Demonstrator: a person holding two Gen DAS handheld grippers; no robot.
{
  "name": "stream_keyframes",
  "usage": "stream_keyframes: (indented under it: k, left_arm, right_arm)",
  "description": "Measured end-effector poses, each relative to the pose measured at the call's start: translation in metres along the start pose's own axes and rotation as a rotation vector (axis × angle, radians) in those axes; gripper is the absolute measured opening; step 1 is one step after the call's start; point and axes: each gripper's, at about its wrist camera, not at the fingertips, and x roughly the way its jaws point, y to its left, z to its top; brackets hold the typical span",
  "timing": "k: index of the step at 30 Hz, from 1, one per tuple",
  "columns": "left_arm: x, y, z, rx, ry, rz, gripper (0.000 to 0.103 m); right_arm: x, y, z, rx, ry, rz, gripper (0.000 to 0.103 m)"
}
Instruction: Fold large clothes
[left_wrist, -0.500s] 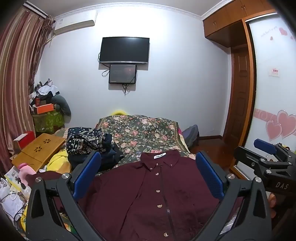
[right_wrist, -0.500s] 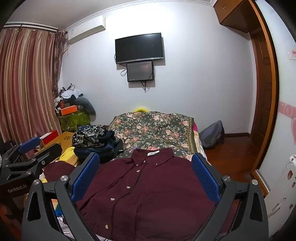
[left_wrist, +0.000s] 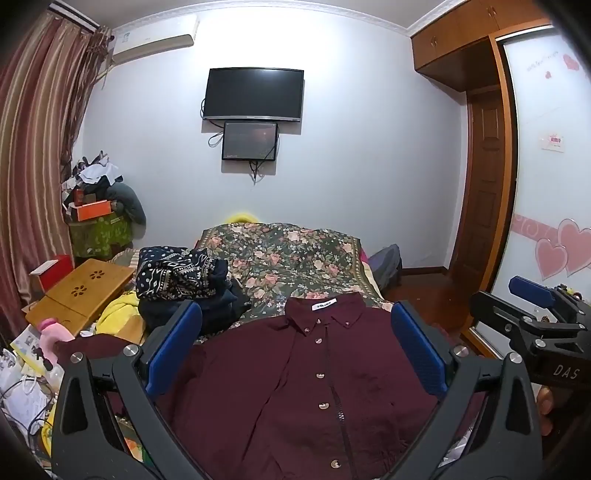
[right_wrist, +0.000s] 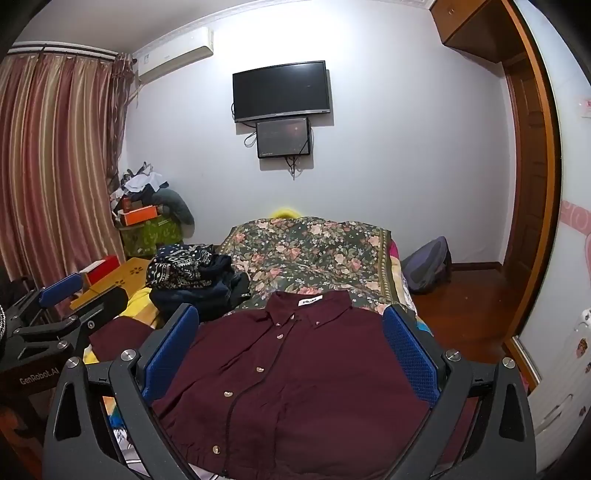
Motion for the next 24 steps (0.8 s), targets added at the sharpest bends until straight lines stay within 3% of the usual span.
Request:
stream_keyframes:
  k: [24]
  left_arm:
    - [-0.0004, 0.0010, 0.0013, -0.001, 0.011, -0.005, 0.103]
  right_arm:
    - [0.0065, -0.0020, 0.0034, -0.001, 0.016, 0.001, 0.099]
